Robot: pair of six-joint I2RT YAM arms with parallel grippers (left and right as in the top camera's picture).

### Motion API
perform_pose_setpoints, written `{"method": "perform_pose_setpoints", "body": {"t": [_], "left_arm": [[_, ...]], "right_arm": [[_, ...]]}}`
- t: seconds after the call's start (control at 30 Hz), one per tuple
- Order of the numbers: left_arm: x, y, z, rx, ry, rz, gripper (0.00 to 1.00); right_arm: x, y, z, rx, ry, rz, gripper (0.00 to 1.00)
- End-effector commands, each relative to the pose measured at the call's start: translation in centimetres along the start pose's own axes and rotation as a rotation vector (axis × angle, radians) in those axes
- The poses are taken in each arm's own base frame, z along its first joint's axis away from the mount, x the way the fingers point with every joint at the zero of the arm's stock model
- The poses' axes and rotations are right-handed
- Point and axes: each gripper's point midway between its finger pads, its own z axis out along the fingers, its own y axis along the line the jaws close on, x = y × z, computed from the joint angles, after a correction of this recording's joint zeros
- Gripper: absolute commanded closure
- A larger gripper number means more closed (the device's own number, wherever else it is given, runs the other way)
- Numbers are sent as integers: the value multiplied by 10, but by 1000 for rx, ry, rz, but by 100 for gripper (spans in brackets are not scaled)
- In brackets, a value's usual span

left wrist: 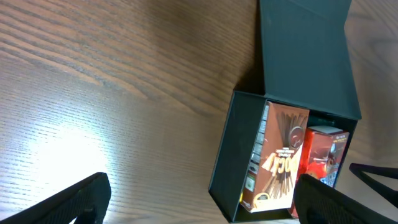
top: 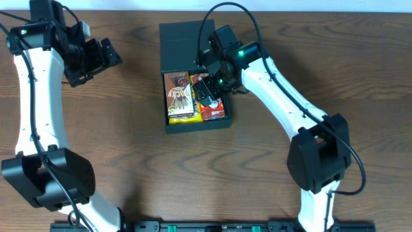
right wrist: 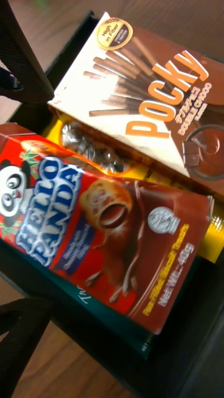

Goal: Pack container

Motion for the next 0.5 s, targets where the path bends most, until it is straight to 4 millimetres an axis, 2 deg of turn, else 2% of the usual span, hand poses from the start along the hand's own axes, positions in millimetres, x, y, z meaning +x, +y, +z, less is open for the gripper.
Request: {"method": "perform_pose_setpoints", "body": {"t": [0.0,0.1,0.2,0.33,0.43,0.47], "left_arm": [[1,3,1,-7,6,17,5],[1,3,1,-7,6,16,5],[1,3,1,-7,6,16,5],[2,3,1,-7,7,16,5],[2,2,2,-5,8,19,5],[2,1,2,-5,8,20,5]], "right_arm": [[-10,-4,-5,21,-35,-2,1],[-17,-3,-11,-7,-60,4,1],[-26,5,-28,-82,-86,12,1],[-53,27,-87,-262,-184,14,1],[-65,47,-125,-417,-251,-6,1],[-67,49,-131,-434,-274,-45,14]]}}
